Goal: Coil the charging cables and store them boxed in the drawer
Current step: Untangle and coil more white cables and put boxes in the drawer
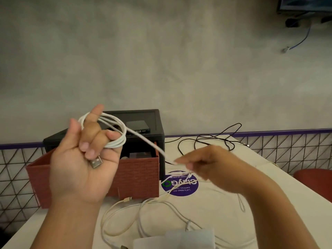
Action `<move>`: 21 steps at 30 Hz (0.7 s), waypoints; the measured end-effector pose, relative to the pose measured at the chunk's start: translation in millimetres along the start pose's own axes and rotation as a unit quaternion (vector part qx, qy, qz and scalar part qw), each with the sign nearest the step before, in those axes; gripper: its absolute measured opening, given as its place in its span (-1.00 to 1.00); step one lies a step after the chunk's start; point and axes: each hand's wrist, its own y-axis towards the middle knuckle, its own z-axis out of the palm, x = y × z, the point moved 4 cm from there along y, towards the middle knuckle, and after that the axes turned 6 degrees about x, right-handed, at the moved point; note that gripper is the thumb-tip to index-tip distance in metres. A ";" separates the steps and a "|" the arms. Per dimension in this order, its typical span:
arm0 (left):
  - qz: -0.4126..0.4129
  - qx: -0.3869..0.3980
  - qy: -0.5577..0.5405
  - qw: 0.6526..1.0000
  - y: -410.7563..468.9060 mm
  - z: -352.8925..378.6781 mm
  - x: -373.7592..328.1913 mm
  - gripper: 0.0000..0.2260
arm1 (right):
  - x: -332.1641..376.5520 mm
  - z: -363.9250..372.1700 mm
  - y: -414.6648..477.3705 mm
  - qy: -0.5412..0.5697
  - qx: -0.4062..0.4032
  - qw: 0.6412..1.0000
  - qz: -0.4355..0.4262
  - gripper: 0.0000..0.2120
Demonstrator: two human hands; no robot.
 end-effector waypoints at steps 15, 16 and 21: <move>0.025 -0.006 0.570 0.821 -8.5 2.0 45.6 -0.72 | 33.7 19.1 -6.5 -0.016 0.105 0.993 -0.047 -0.88; 0.019 0.015 0.609 0.792 -9.6 2.3 48.9 -0.72 | 34.7 17.2 -6.2 -0.015 0.091 0.995 -0.050 -0.88; -0.062 0.112 0.657 0.743 -16.5 -3.0 66.3 -0.77 | 27.8 -5.5 -6.3 -0.034 -0.101 0.992 -0.062 -0.76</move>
